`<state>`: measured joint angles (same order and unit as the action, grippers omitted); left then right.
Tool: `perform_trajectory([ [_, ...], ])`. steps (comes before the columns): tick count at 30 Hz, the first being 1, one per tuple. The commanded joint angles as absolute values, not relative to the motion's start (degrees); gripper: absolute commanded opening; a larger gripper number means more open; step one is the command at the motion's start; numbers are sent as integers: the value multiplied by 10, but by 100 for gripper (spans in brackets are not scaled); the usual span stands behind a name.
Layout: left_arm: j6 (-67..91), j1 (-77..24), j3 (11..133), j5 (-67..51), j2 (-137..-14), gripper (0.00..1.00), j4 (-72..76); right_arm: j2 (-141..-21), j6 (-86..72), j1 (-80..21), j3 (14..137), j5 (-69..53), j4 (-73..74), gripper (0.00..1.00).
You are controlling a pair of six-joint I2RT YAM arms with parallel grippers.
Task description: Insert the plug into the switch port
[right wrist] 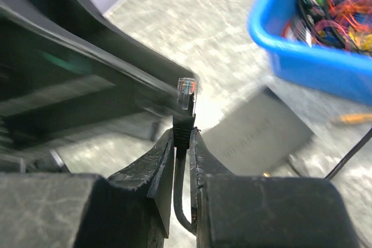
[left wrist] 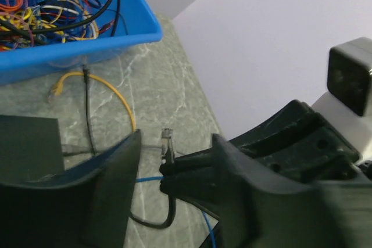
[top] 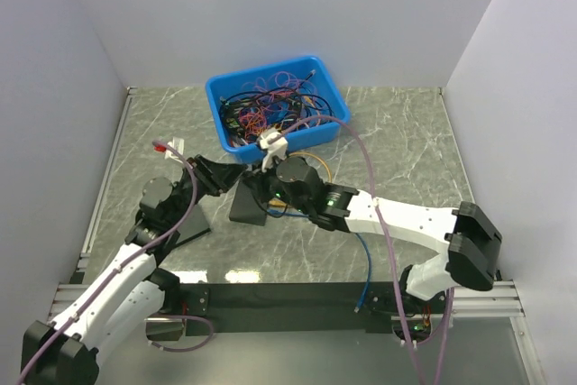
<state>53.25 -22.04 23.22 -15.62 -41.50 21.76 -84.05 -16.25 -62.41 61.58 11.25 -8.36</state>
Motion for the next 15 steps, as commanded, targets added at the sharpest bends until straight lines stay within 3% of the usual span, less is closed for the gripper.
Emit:
perform_trajectory([
  [1,503,-222,269,-131,-376,60,163,-774,-158,-617,570,121,-119,0],
  [6,480,-221,287,-103,-355,65,111,-731,-172,-620,506,94,-141,0],
  [15,494,-221,282,-144,-374,52,138,-710,-169,-643,474,73,-170,0],
])
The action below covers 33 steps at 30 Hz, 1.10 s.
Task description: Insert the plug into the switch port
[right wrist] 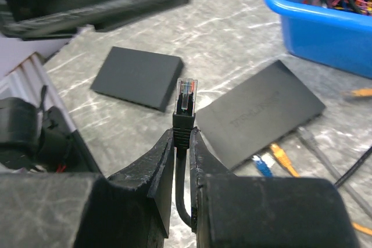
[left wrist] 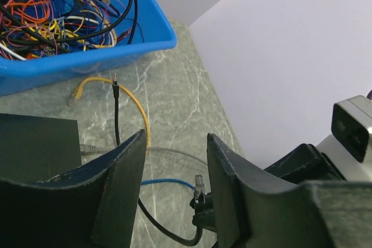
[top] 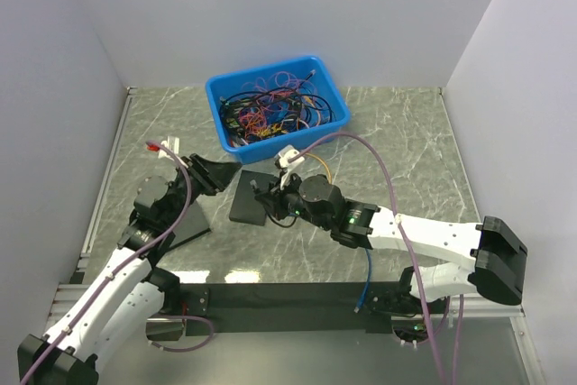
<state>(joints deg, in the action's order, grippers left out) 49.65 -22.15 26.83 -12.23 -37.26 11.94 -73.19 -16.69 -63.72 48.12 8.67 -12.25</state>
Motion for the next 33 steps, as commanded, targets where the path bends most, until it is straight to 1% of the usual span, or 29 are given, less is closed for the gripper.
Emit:
perform_trajectory([
  [1,494,-221,279,-148,-375,51,148,-709,-170,-643,475,67,-171,0],
  [18,490,-221,253,-200,-377,46,167,-758,-157,-646,532,80,-151,0],
  [27,484,-222,257,-207,-395,39,156,-773,-149,-647,554,90,-142,0],
  [31,483,-222,256,-207,-404,31,156,-780,-146,-646,562,92,-141,0],
  [33,483,-222,257,-209,-408,30,157,-785,-145,-646,568,93,-138,0],
])
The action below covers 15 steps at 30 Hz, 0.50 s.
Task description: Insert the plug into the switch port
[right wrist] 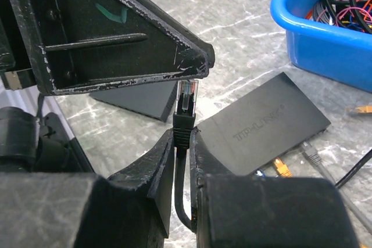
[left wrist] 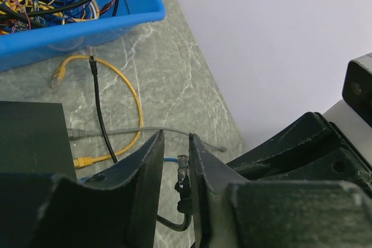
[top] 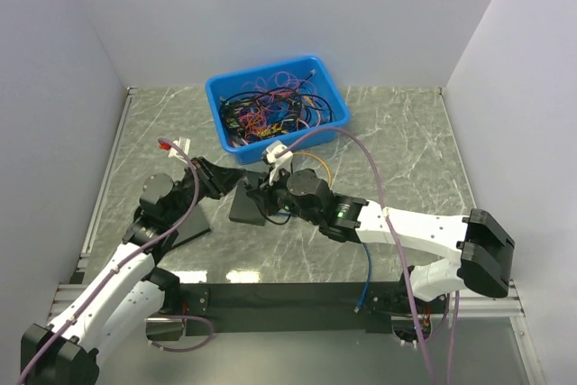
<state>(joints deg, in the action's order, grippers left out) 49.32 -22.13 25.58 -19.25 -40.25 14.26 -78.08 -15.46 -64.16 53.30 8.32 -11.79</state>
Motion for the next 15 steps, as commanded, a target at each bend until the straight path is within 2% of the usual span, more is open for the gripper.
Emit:
perform_trajectory([
  [1,483,-222,257,-211,-409,29,158,-786,-145,-646,570,92,-138,0],
  [4,482,-222,258,-216,-411,28,161,-793,-142,-646,575,97,-136,0],
  [10,477,-222,263,-214,-408,34,151,-803,-135,-647,586,105,-128,0],
  [12,475,-222,265,-212,-406,32,149,-801,-135,-646,584,107,-130,0],
  [15,476,-222,262,-215,-409,22,152,-799,-135,-646,583,109,-132,0],
])
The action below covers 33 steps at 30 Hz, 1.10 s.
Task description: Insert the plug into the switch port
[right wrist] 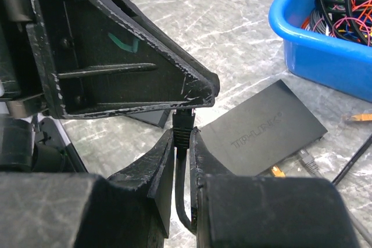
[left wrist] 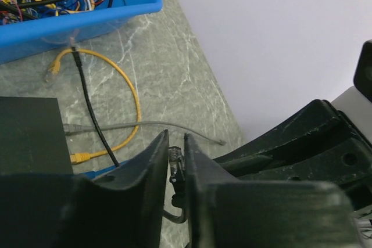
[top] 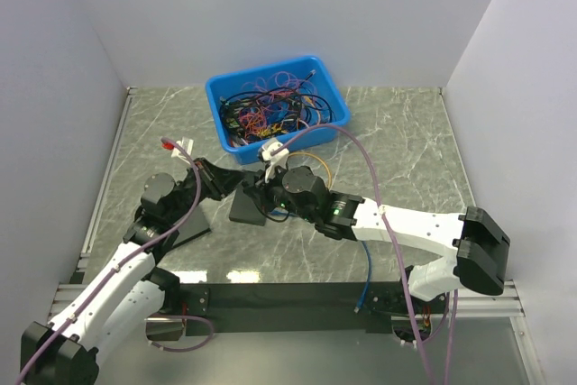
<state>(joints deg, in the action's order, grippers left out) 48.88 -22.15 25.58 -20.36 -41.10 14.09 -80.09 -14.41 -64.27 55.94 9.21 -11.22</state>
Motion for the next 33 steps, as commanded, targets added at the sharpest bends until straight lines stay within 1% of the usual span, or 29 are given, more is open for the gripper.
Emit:
perform_trajectory([
  [1,477,-222,261,-217,-410,15,156,-799,-136,-646,583,110,-133,0],
  [3,479,-222,258,-220,-412,2,162,-799,-137,-647,584,111,-133,0],
  [4,481,-222,258,-221,-413,1,163,-798,-138,-646,583,112,-133,0],
  [8,488,-222,246,-218,-405,1,178,-795,-147,-647,584,134,-133,0],
  [9,495,-222,239,-215,-401,0,184,-790,-151,-646,583,142,-133,6],
  [10,500,-222,236,-213,-399,0,191,-788,-152,-647,582,143,-135,22],
  [12,518,-222,222,-210,-396,1,214,-781,-156,-646,577,141,-142,38],
  [13,523,-222,218,-209,-395,1,219,-780,-159,-647,574,141,-143,40],
  [17,542,-222,206,-189,-390,1,230,-766,-166,-647,561,144,-156,41],
  [23,560,-222,198,-184,-391,1,252,-778,-170,-646,566,143,-149,41],
  [33,562,-222,202,-164,-384,0,246,-783,-180,-647,549,129,-156,37],
])
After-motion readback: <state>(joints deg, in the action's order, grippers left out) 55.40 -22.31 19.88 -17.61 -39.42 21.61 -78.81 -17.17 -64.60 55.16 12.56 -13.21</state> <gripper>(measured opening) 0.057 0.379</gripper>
